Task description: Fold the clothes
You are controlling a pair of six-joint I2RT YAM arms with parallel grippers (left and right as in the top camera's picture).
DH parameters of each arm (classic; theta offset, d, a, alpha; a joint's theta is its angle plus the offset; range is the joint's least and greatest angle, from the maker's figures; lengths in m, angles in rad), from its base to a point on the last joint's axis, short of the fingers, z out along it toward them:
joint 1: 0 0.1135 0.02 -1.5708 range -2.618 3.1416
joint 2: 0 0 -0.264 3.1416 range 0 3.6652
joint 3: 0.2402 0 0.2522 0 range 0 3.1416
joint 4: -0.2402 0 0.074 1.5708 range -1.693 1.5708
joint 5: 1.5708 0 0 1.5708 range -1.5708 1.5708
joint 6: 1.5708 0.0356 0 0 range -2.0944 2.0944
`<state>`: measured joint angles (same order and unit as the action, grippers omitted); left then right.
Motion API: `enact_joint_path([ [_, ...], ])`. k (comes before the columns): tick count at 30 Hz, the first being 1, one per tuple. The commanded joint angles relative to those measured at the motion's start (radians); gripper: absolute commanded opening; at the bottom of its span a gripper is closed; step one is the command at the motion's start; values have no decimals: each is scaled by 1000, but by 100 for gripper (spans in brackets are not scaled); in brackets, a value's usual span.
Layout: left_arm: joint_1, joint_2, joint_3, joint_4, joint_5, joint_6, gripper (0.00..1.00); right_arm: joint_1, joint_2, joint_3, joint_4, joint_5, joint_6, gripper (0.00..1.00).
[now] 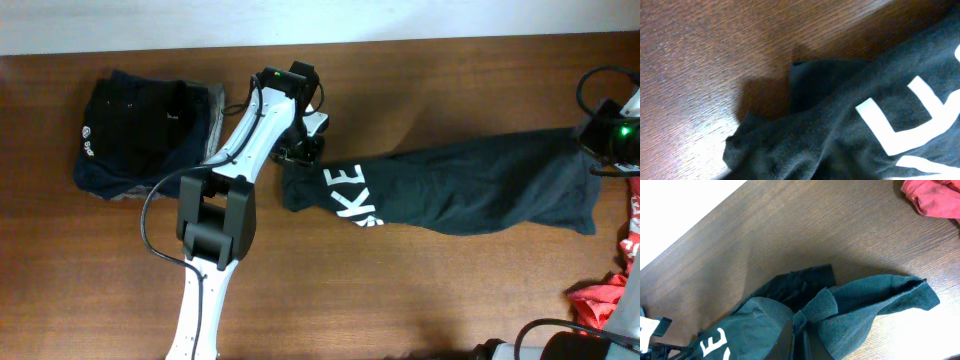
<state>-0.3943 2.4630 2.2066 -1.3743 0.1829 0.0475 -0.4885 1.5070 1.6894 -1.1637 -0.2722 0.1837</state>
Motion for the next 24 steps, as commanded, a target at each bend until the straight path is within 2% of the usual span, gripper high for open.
enact_joint_path([
  [1, 2, 11, 0, -5, -35, 25, 65, -3, -9, 5, -1, -12, -3, 4],
  [3, 2, 24, 0, -2, -34, 25, 63, -3, -8, 5, -1, -12, -2, 4],
  [4, 2, 32, 0, -1, -34, 25, 57, -3, -8, 5, -1, -12, 0, 4],
  [5, 2, 42, 0, 1, -34, 25, 43, -3, -9, 5, -3, -12, 0, 4],
  [6, 2, 54, 0, 1, -33, 25, 15, -3, -9, 5, -5, -13, 0, 4],
  [7, 2, 56, 0, -3, -33, 25, 1, -3, -9, 5, -9, -13, 0, 4],
  [10, 8, 34, 32, -67, -76, 23, 0, -3, -15, 5, -14, -13, 0, 4],
  [15, 68, -90, 282, -312, -196, -8, 0, -3, -64, 47, -15, -12, 0, 4],
  [19, 126, -325, 394, -290, -198, -37, 1, -3, -108, 85, -14, -11, 0, 4],
  [24, 134, -587, 394, -222, -211, -24, 0, -3, -128, 146, -11, -35, 8, 4],
])
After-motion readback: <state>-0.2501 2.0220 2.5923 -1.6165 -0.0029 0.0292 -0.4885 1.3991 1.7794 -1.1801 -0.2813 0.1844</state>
